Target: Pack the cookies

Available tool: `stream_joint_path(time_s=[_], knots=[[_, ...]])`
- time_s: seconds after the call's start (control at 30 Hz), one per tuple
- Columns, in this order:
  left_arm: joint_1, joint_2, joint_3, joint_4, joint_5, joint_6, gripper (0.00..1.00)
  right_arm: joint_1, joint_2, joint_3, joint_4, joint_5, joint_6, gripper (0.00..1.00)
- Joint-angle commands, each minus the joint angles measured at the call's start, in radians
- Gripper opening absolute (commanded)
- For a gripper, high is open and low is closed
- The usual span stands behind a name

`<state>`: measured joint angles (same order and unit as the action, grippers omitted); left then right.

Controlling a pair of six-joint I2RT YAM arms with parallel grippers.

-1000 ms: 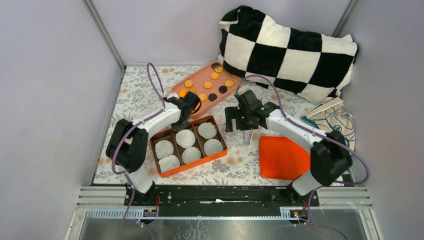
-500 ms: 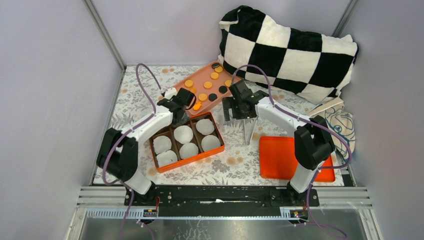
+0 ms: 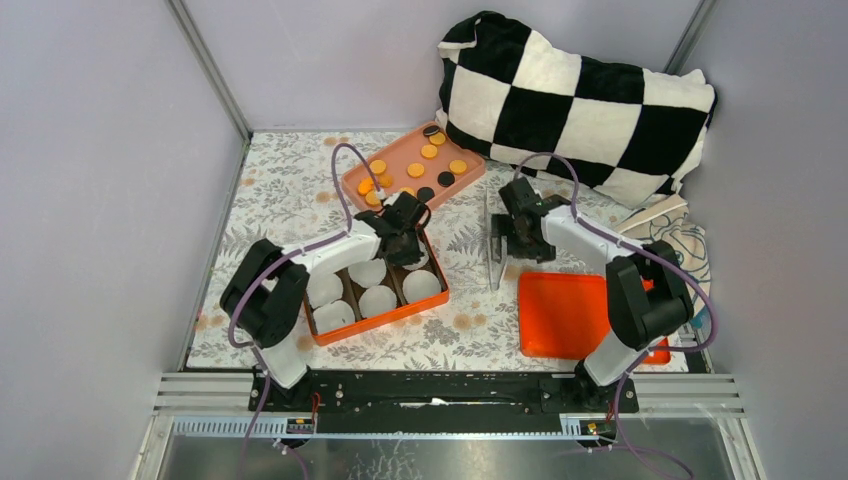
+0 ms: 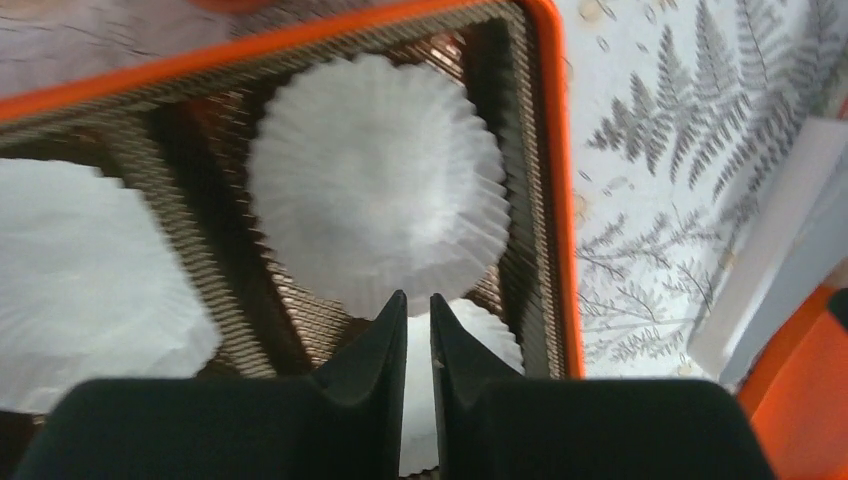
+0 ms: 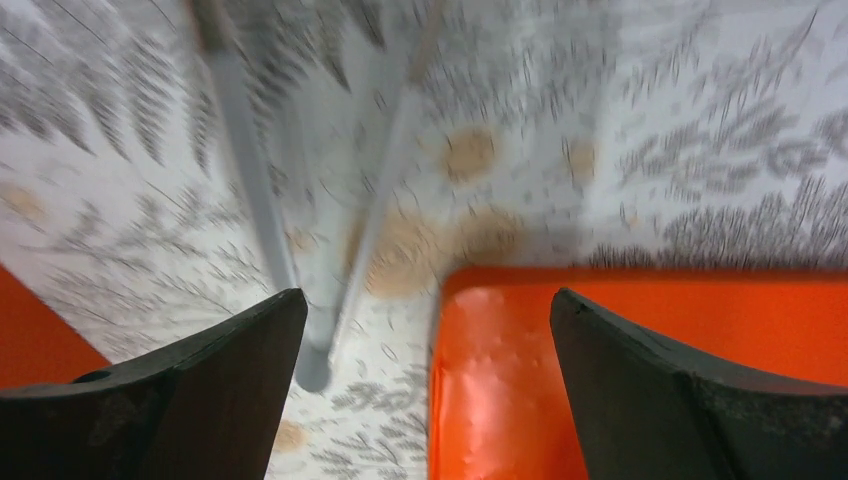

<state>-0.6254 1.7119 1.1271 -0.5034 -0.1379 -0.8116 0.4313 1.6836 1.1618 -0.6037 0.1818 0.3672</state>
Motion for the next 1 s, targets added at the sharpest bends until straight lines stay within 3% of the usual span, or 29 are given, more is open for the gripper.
stream_joint_path(time_s=[0.0,0.23,0.63,0.87,0.97], knots=[[-0.043,0.021,0.004,0.097,0.085,0.024,0.17,0.001,-0.099,-0.117,-0.013,-0.008,0.053,1.00],[-0.053,0.051,-0.017,0.109,0.132,0.026,0.17,-0.012,-0.088,-0.125,0.033,-0.068,0.048,1.00],[-0.119,-0.082,-0.231,0.131,0.296,-0.045,0.17,-0.013,-0.020,0.017,0.039,-0.124,0.017,1.00],[-0.158,-0.159,-0.217,0.069,0.261,-0.061,0.17,-0.012,-0.009,0.019,0.050,-0.138,0.009,1.00],[-0.158,-0.168,-0.131,-0.017,0.189,-0.028,0.17,-0.012,0.007,0.037,0.056,-0.143,0.004,1.00]])
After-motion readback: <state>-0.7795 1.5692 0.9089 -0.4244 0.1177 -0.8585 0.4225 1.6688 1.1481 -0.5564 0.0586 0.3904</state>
